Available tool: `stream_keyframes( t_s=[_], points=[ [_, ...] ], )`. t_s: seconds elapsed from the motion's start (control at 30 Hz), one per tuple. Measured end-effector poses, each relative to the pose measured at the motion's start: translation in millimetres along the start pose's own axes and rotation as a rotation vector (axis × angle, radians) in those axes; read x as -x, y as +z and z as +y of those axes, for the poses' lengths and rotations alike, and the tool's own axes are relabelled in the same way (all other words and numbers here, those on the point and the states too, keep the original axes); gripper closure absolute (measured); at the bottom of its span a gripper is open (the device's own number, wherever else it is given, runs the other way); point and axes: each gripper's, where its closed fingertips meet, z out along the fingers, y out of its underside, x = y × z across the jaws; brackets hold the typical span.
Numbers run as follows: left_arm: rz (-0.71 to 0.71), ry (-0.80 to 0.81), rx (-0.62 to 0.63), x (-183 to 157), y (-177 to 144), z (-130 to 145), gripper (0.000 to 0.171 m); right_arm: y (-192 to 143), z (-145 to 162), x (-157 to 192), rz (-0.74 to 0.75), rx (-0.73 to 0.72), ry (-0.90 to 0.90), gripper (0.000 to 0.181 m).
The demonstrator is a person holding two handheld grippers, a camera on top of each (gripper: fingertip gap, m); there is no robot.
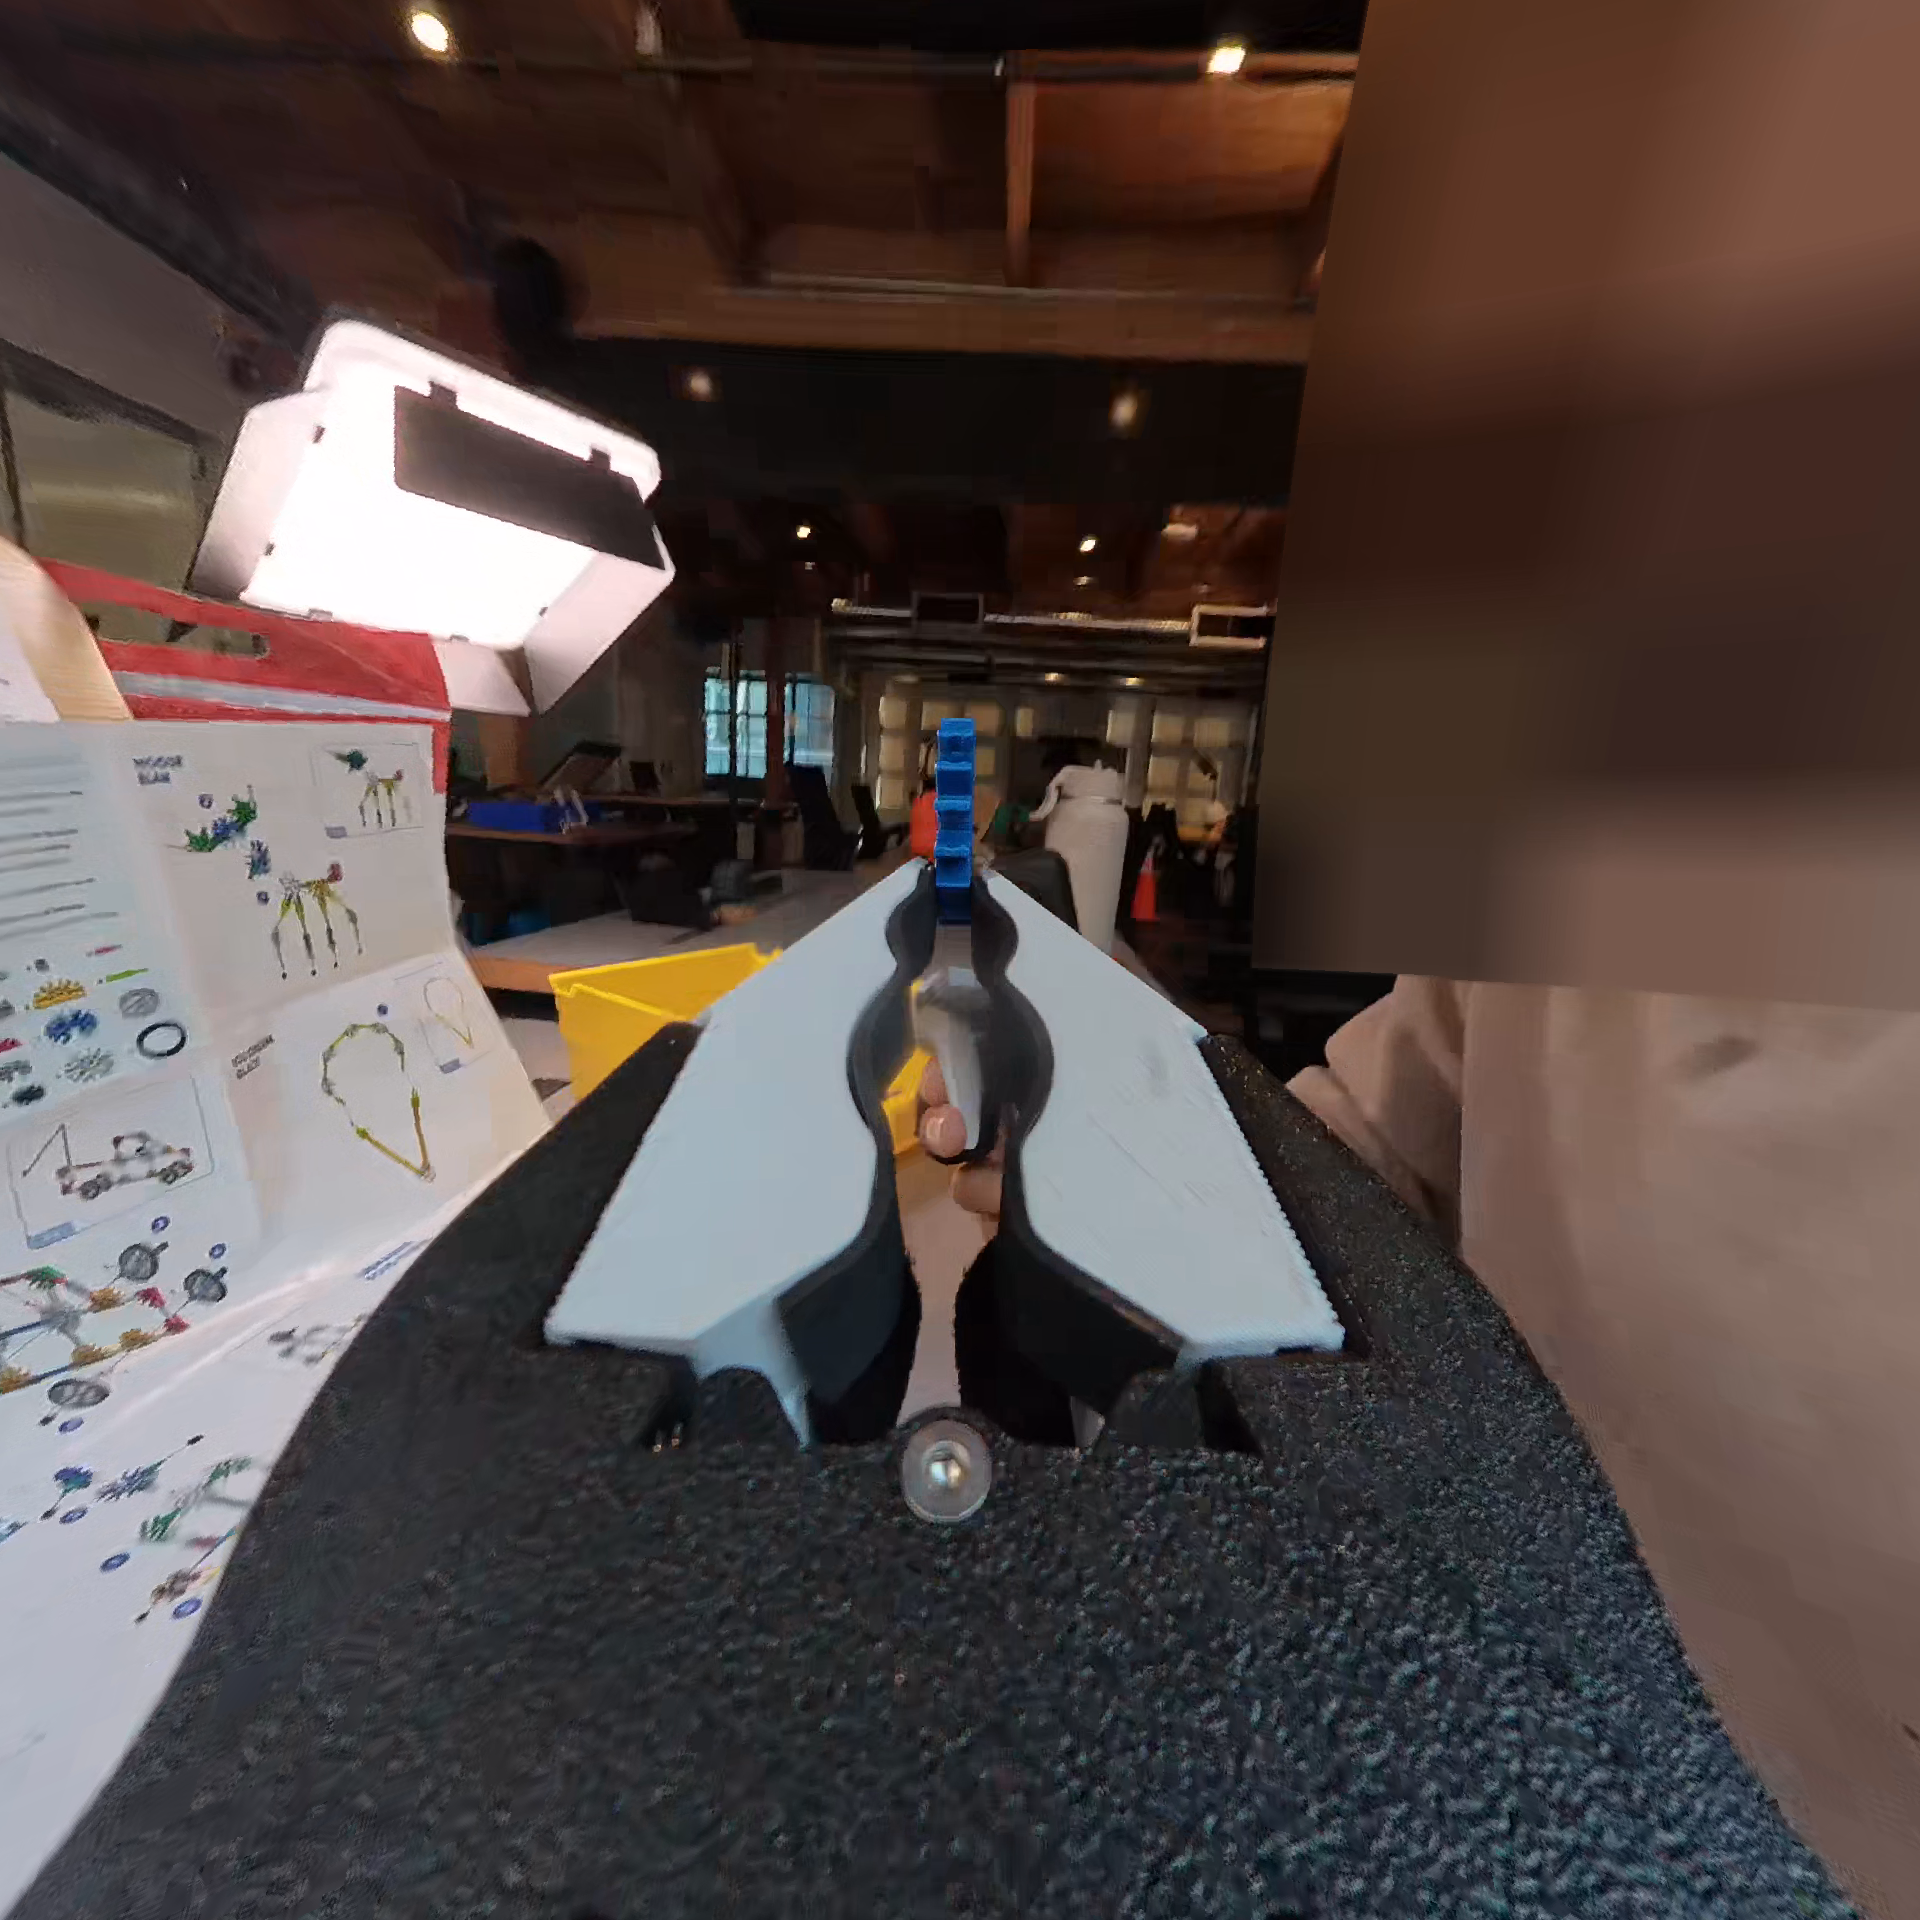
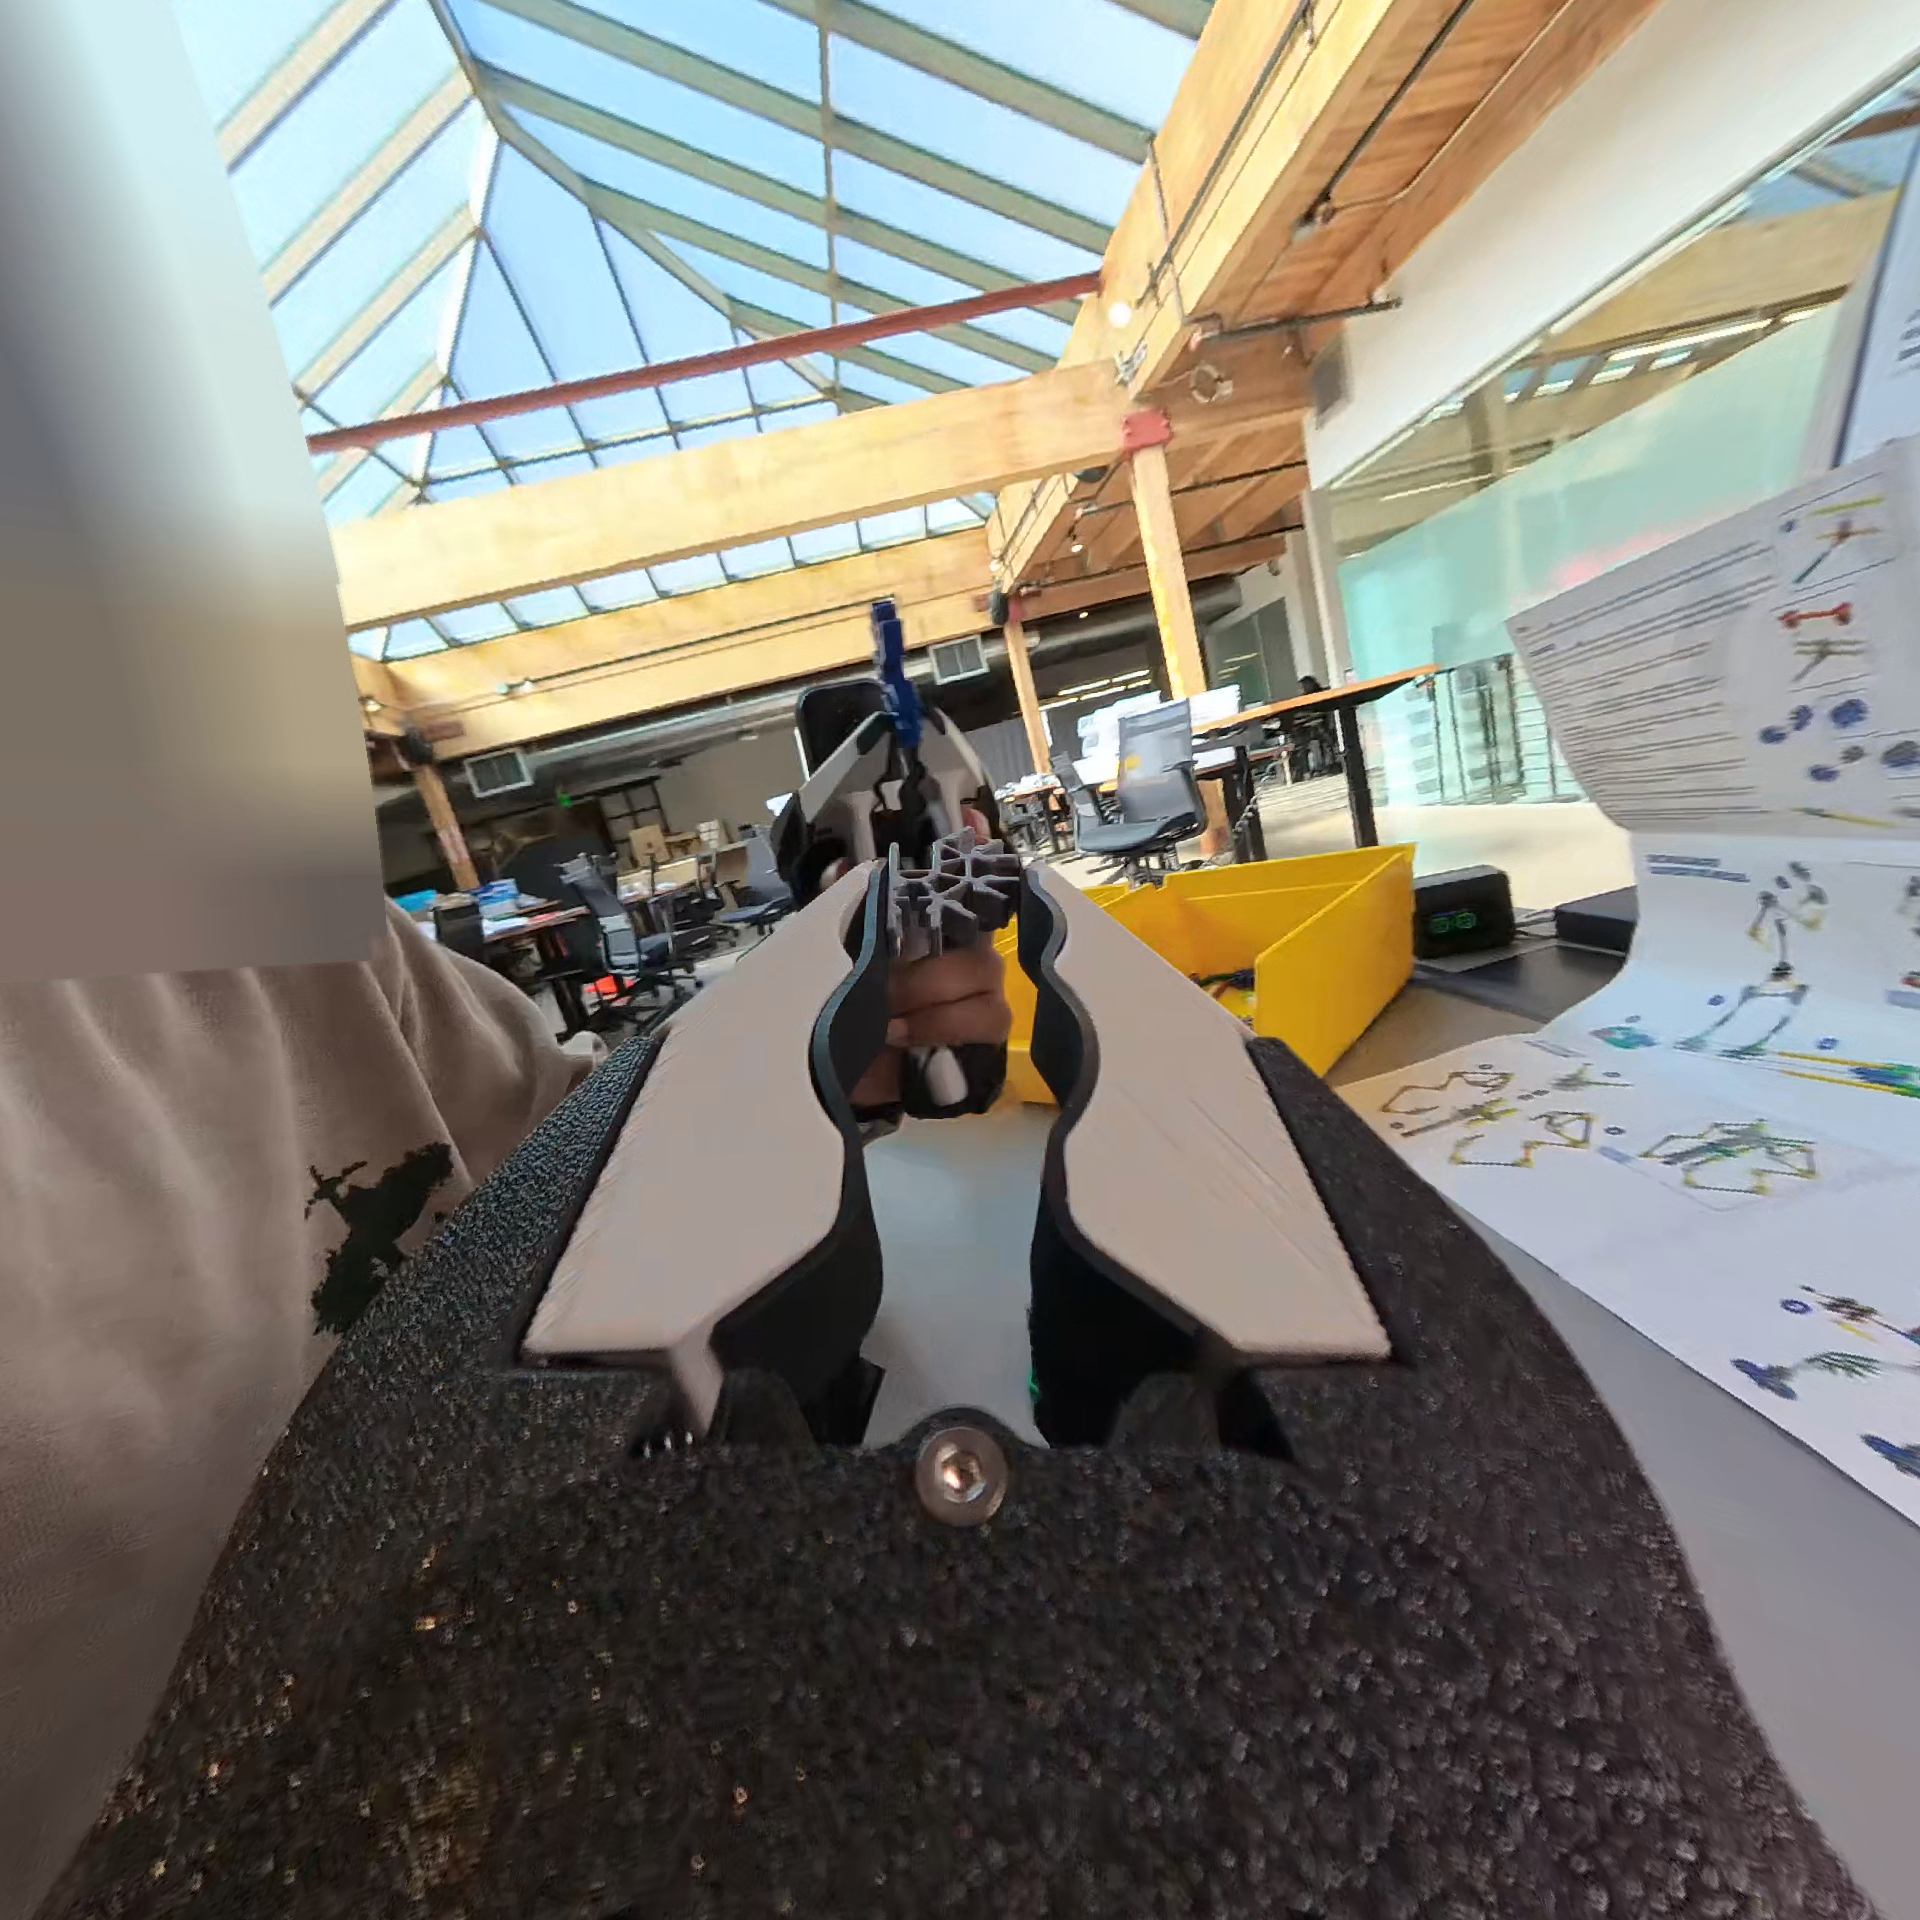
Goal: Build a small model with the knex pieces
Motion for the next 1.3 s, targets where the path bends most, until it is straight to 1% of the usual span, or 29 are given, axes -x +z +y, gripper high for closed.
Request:
stream_keyframes(
  t_s=[0.07, 0.2, 0.27, 0.33, 0.47, 0.6, 0.7, 0.8, 0.87, 0.9, 0.97, 1.0, 1.03, 1.1, 1.13, 1.2, 1.27, 1.3],
  points=[
    [-0.028, -0.038, 0.044, 14, -1, 15, 0.168, 4, 8, -3, -0.007, 0.044, -0.019, 0.16],
    [-0.083, -0.087, 0.111, 36, -8, 42, 0.167, -6, 27, -22, 0.082, 0.144, -0.061, 0.158],
    [-0.097, -0.1, 0.124, 41, -9, 49, 0.167, -13, 33, -31, 0.129, 0.181, -0.089, 0.158],
    [-0.115, -0.111, 0.158, 46, -9, 61, 0.167, -16, 32, -40, 0.163, 0.192, -0.095, 0.159],
    [-0.174, -0.154, 0.288, 55, -9, 95, 0.167, -21, 38, -53, 0.234, 0.239, -0.14, 0.158],
    [-0.213, -0.256, 0.38, 60, -8, 126, 0.167, -26, 45, -65, 0.294, 0.281, -0.178, 0.158],
    [-0.261, -0.261, 0.459, 67, -13, 145, 0.167, -30, 48, -73, 0.349, 0.316, -0.218, 0.158],
    [-0.297, -0.249, 0.501, 72, -17, 148, 0.167, -31, 50, -75, 0.363, 0.327, -0.23, 0.158],
    [-0.352, -0.19, 0.516, 84, -23, 133, 0.167, -31, 51, -76, 0.364, 0.329, -0.23, 0.158],
    [-0.411, -0.128, 0.527, 95, -30, 119, 0.167, -31, 50, -77, 0.367, 0.329, -0.233, 0.158],
    [-0.569, 0.005, 0.555, 124, -53, 78, 0.167, -33, 49, -80, 0.38, 0.324, -0.231, 0.158],
    [-0.659, 0.063, 0.58, 138, -71, 54, 0.166, -34, 47, -82, 0.385, 0.317, -0.219, 0.158],
    [-0.75, 0.112, 0.631, 152, -93, 32, 0.166, -35, 45, -83, 0.39, 0.304, -0.203, 0.158],
    [-0.944, 0.168, 0.798, 179, -153, 1, 0.166, -38, 39, -86, 0.398, 0.269, -0.163, 0.158],
    [-1.035, 0.16, 0.898, 191, -187, -7, 0.166, -40, 36, -88, 0.404, 0.252, -0.138, 0.158],
    [-1.173, 0.104, 1.109, 208, -253, -9, 0.167, -43, 32, -93, 0.419, 0.221, -0.084, 0.158],
    [-1.255, 0.061, 1.258, 220, -305, -6, 0.167, -47, 28, -97, 0.432, 0.193, -0.037, 0.158],
    [-1.262, 0.006, 1.311, 222, -323, 0, 0.167, -49, 27, -99, 0.438, 0.182, -0.018, 0.158]
  ],
)
